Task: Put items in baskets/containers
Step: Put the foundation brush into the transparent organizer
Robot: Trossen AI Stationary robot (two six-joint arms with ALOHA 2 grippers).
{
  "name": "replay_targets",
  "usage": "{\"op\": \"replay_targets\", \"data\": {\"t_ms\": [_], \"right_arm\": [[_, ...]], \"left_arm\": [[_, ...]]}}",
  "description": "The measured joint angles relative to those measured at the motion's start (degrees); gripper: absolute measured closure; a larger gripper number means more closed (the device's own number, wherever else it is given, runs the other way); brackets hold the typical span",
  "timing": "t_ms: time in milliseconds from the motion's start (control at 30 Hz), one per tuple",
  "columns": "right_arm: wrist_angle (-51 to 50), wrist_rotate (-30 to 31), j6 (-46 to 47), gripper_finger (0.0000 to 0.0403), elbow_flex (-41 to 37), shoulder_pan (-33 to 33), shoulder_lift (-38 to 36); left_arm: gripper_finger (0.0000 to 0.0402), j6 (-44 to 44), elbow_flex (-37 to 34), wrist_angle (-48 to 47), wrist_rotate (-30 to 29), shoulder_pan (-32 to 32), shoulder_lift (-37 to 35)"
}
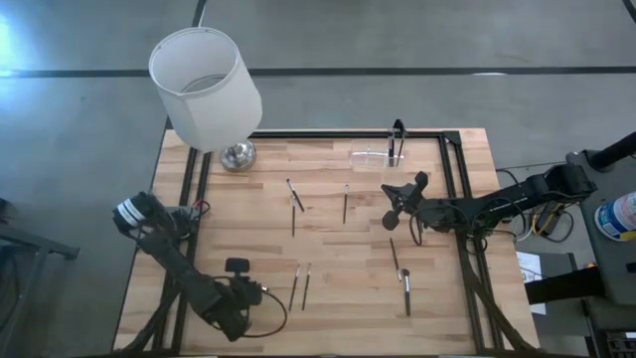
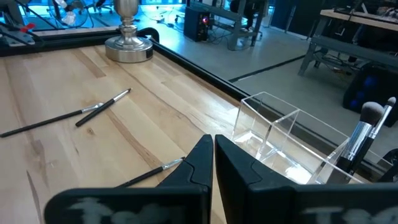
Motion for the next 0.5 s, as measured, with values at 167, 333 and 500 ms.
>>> {"op": "replay_targets", "data": {"t_ms": [167,333,500], "right_arm": [[0.04,0.0,-0.15,0.0391,0.0,0.0,0.0],[0.04,0.0,-0.35,0.0391,0.0,0.0,0.0],[0.25,0.0,-0.79,0.0391,0.0,0.0,0.0]], "left_arm": [[0.0298,2.22,0.01,0.09,-0.17,1.92,0.17],[0.0298,3.32,-0.09,0.75,1.14,3.1,-0.91],[0.0304,3.59,-2.43,4.45,4.6,3.55,-1.1]]}}
